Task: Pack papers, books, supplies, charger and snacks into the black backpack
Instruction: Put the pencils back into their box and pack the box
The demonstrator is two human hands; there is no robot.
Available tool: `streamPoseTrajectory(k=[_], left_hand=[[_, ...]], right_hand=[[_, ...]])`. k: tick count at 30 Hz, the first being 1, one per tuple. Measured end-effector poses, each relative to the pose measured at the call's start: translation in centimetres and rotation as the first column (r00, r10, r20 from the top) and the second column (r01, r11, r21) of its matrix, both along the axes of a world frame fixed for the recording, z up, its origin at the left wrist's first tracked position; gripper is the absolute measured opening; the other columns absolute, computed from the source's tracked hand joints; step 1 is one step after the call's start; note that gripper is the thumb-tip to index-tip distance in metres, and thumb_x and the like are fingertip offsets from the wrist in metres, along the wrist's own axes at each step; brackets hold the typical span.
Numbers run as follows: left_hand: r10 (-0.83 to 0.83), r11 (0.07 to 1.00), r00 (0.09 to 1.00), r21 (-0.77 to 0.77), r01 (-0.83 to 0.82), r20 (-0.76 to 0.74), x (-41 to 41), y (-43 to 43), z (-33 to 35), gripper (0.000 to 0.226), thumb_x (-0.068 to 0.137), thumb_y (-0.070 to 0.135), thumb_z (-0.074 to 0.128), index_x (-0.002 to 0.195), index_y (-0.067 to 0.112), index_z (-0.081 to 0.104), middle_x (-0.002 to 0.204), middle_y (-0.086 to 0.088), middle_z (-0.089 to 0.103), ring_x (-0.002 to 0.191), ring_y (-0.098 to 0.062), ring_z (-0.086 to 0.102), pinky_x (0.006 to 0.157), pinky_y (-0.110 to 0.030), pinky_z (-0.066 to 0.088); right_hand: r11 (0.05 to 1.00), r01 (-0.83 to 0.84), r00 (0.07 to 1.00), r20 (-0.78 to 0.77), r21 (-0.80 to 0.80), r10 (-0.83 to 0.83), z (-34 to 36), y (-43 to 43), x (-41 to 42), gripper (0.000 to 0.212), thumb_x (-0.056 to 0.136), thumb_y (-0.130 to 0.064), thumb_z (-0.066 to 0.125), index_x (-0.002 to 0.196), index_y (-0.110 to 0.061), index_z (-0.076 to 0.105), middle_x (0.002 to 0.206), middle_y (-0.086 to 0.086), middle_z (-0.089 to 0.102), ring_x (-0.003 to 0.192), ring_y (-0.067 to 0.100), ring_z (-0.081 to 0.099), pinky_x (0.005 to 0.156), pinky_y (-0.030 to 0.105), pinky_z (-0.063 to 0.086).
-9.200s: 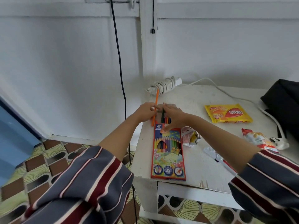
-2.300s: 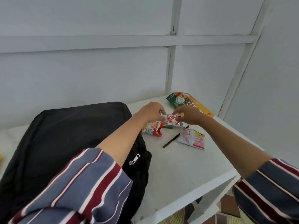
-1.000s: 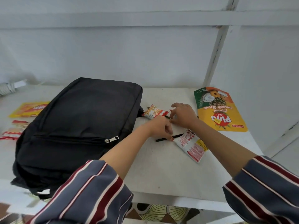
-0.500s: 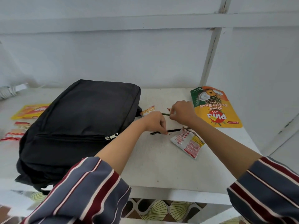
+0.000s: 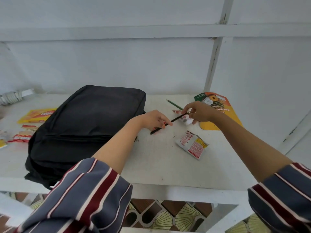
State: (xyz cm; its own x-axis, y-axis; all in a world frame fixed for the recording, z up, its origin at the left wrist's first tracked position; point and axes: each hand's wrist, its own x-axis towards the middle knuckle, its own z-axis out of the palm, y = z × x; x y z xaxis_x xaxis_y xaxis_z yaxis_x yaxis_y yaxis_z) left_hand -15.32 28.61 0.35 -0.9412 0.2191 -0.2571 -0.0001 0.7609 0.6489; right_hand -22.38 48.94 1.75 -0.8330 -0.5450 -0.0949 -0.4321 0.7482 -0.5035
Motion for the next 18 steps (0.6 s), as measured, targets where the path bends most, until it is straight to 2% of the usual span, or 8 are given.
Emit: streamPoseTrajectory(k=[2,5,7,9,11,13,15,18], left_hand=[[0.039,0.998,0.999,0.048,-0.04,0.022,0.4,0.0,0.5,0.039,0.094,-0.002,0.042,0.117,0.02,0.064,0.102,-0.002,0.057,0.091,-0.012,0.052,0.069,-0.022,0.047],[0.103,0.982,0.994,0.157,-0.109,0.043,0.9,-0.9,0.6,0.037,0.095,-0.002,0.042,0.12,0.017,0.063,0.122,-0.006,0.056,0.105,-0.017,0.055,0.084,-0.034,0.052],[0.16,0.968,0.987,0.188,-0.163,0.031,1.2,-1.7,0.6,0.037,0.095,0.0,0.043,0.122,0.019,0.061,0.13,-0.011,0.053,0.102,-0.019,0.056,0.081,-0.031,0.052],[0.224,0.952,0.974,0.217,-0.217,-0.009,1.8,-2.5,0.9,0.038,0.096,0.002,0.045,0.126,0.02,0.058,0.133,-0.008,0.052,0.107,-0.02,0.057,0.078,-0.025,0.051],[0.285,0.928,0.957,0.265,-0.261,-0.056,2.5,-3.6,1.1,0.037,0.096,0.004,0.046,0.128,0.019,0.056,0.135,-0.007,0.051,0.115,-0.022,0.054,0.083,-0.028,0.05],[0.332,0.902,0.938,0.324,-0.286,-0.098,3.4,-5.0,1.3,0.038,0.095,0.005,0.048,0.13,0.018,0.054,0.134,-0.009,0.052,0.116,-0.022,0.054,0.089,-0.032,0.049],[0.382,0.867,0.915,0.392,-0.307,-0.128,4.4,-6.5,1.7,0.039,0.094,0.004,0.049,0.132,0.016,0.052,0.125,-0.008,0.055,0.105,-0.017,0.059,0.091,-0.033,0.05],[0.448,0.812,0.875,0.492,-0.313,-0.183,5.9,-9.4,2.8,0.041,0.094,0.002,0.05,0.132,0.015,0.051,0.108,-0.007,0.058,0.088,-0.009,0.061,0.078,-0.021,0.055]], right_hand=[[0.998,0.008,1.0,0.0,-0.063,-0.008,0.3,0.2,-0.2,0.031,0.09,0.005,0.047,0.1,-0.02,0.062,0.095,0.015,0.063,0.07,0.022,0.067,0.055,0.025,0.045],[0.986,0.017,0.999,-0.043,-0.164,-0.024,1.0,0.0,-0.3,0.03,0.091,0.004,0.046,0.103,-0.019,0.06,0.088,0.013,0.064,0.07,0.021,0.065,0.06,0.027,0.048],[0.966,0.022,1.0,-0.011,-0.258,-0.025,1.3,-0.6,-0.3,0.028,0.092,0.003,0.049,0.109,-0.015,0.06,0.092,0.01,0.059,0.069,0.02,0.066,0.068,0.032,0.054],[0.935,0.021,0.999,0.041,-0.354,-0.007,1.4,-1.7,-0.1,0.026,0.091,0.003,0.051,0.111,-0.012,0.06,0.097,0.011,0.056,0.064,0.015,0.066,0.066,0.028,0.055],[0.898,0.017,0.995,0.098,-0.439,0.029,1.5,-3.2,0.3,0.024,0.091,0.003,0.052,0.109,-0.01,0.06,0.098,0.012,0.055,0.062,0.013,0.067,0.064,0.029,0.056],[0.875,-0.018,0.991,0.106,-0.484,0.079,1.5,-5.2,0.8,0.023,0.09,0.0,0.056,0.108,-0.013,0.061,0.097,0.01,0.057,0.07,0.018,0.068,0.068,0.034,0.055],[0.876,-0.069,0.992,0.061,-0.478,0.111,1.8,-7.5,1.6,0.024,0.088,-0.003,0.06,0.109,-0.015,0.062,0.091,0.004,0.061,0.073,0.019,0.064,0.064,0.028,0.052],[0.862,-0.113,0.991,0.0,-0.494,0.131,2.7,-11.7,2.8,0.027,0.084,-0.003,0.064,0.109,-0.014,0.064,0.083,0.001,0.063,0.067,0.013,0.061,0.057,0.017,0.05]])
